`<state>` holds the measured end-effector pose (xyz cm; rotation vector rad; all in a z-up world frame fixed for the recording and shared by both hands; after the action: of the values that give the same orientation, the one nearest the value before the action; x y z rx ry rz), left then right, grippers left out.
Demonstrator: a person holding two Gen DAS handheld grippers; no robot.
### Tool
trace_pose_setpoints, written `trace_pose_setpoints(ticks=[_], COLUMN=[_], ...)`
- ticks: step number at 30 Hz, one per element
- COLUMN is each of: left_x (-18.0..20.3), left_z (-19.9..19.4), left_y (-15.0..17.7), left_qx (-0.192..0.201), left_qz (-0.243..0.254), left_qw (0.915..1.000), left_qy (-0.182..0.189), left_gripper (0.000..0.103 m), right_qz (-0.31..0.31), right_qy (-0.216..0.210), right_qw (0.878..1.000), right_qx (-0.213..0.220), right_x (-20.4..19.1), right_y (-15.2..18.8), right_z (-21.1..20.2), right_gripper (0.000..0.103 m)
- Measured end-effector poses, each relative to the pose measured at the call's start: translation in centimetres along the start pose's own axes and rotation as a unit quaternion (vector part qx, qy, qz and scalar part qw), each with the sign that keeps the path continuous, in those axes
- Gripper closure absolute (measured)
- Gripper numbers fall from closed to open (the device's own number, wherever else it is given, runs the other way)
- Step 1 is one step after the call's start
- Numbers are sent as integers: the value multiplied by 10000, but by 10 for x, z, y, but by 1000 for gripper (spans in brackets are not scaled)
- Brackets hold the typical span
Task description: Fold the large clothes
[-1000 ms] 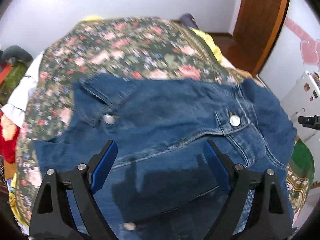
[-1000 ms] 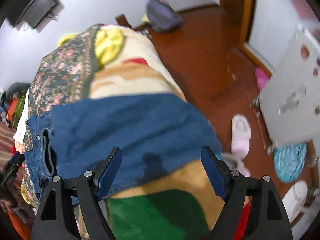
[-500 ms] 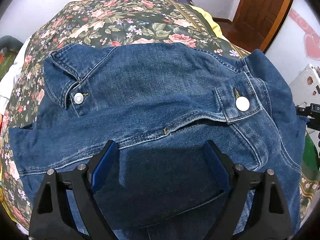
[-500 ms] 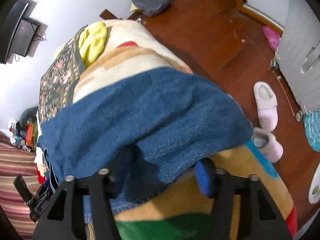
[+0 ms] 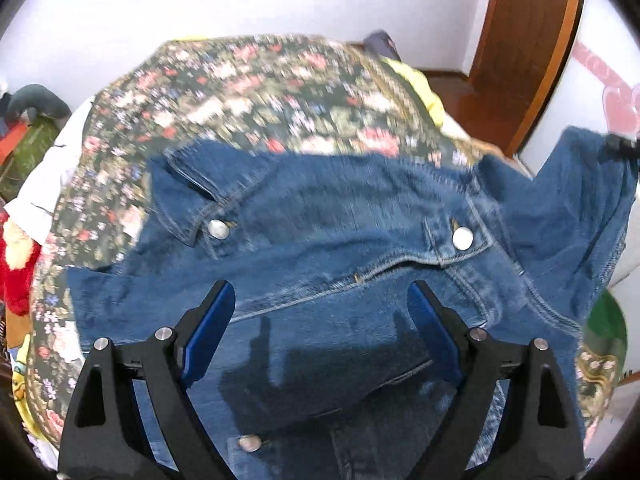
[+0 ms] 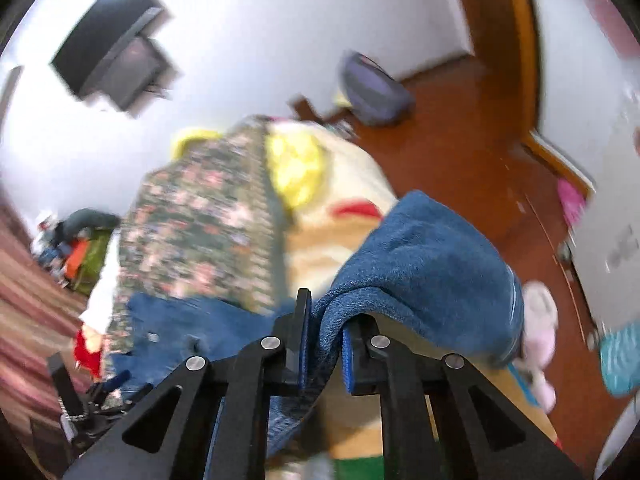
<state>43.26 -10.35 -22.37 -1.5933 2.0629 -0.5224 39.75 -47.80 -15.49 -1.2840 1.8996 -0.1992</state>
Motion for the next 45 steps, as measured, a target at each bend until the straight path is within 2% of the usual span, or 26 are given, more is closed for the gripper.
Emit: trace_pose_setpoints(ticks=[3, 7, 12, 15, 19, 23, 27, 29, 34, 37, 41, 45], left_x=[-20, -50, -88, -103, -124, -138, -145, -145, -134, -123, -101, -70], left_z=[-22, -47, -68, -70, -66, -56, -47, -45, -48, -55, -64, -62], left_y=[-3, -2, 15, 31, 57, 80, 94, 96, 88, 77, 55, 28], left_qx=[235, 490, 649, 618, 462, 229, 41, -16, 18, 158, 364, 482], left_qz=[-189, -422, -638, -688, -725, -859, -993, -1043, -970, -835, -564, -148], left_qw=[9995, 9979, 9956, 9954, 9952, 9950, 9942, 9939, 9948, 9959, 9974, 9984], left_qy=[-11, -63, -211, -266, -462, -455, -412, -356, -315, -300, -247, -240], left_gripper=[15, 15, 15, 15, 15, 15, 15, 15, 15, 15, 15, 15], right_qz=[-505, -1028, -1564, -1808, -1885, -1801, -1704, -1853, -2410, -2433, -2431, -2388], right_qy=[-404, -937, -1348, -1447, -1327, -987, -690, -519, -506, -695, -883, -694], right_qw=[9978, 9903, 9777, 9692, 9618, 9541, 9360, 9223, 9106, 9110, 9182, 9378], right_qx=[119, -4, -395, -839, -1477, -2179, -3001, -3351, -3318, -3255, -3002, -2421], right_x=[-63, -143, -225, -262, -268, -249, -225, -219, -231, -235, -234, -211], right_y=[-15, -12, 23, 61, 112, 159, 202, 218, 215, 205, 182, 142], right_z=[-4, 8, 44, 79, 123, 160, 184, 189, 172, 152, 122, 91], right_gripper=[93, 93, 93, 93, 93, 93, 92, 92, 92, 92, 92, 92])
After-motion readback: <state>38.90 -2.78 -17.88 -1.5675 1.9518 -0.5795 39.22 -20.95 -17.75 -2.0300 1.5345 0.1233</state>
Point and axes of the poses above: each gripper's, at about its wrist camera, not at the fingertips, and z roughly the way its jaws point, x to its right, y to its underside, the point moved 5 cm from there along z, roughly the way its jaws point, and after that the axes turned 11 degrees about -y, right-handed, at the moved point
